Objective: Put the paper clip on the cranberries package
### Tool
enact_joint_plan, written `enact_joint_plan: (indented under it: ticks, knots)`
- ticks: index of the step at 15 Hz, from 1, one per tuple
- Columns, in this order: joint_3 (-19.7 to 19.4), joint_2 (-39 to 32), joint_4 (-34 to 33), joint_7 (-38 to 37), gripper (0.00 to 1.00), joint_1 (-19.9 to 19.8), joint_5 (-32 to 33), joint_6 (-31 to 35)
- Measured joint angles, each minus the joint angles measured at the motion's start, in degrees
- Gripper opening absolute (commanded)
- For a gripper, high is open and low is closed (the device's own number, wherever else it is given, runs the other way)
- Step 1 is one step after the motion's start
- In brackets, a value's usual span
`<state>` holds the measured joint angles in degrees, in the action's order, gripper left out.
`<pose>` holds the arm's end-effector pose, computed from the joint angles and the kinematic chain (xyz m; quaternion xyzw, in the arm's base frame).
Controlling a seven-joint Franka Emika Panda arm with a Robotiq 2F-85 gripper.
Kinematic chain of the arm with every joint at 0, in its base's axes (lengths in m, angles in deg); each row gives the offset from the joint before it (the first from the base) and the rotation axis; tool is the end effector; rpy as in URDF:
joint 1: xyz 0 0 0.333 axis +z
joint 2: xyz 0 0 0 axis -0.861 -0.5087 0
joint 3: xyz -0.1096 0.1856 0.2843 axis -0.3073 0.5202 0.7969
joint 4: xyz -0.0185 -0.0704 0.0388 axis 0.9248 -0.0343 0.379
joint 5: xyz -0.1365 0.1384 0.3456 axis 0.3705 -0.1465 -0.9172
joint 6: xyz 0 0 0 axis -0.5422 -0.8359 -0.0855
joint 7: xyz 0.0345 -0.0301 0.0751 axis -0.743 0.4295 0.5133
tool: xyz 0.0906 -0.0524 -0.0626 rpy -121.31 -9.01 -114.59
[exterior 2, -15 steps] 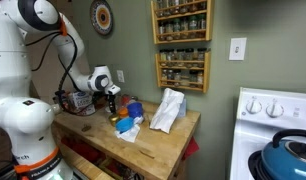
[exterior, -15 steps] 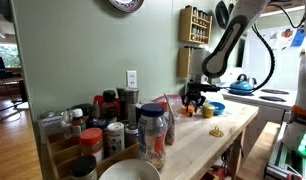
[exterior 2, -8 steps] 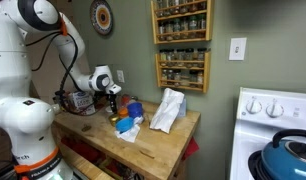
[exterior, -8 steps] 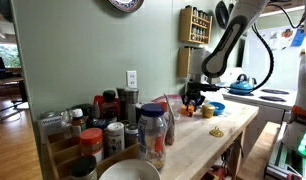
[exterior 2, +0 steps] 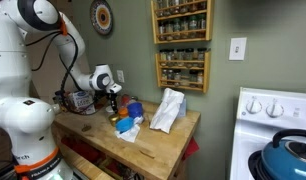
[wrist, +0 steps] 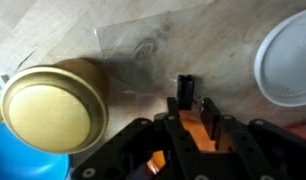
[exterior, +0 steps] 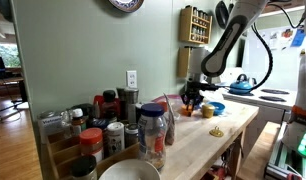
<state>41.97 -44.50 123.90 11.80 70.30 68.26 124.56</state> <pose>0.4556 0.1204 0.2517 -0.9377 0.3420 -0.0598 0.0143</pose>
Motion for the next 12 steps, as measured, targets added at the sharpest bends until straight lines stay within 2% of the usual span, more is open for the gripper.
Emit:
enact_joint_plan:
  ticks: [4, 7, 12]
  knots:
    - [0.05, 0.42, -0.01, 0.00, 0.06, 0.04, -0.11, -0.37]
    - [0.70, 2.16, -0.01, 0.22, 0.06, 0.05, -1.19, -3.03]
    - [4.99, 9.47, -0.36, 7.67, 0.06, 0.34, -13.07, -11.53]
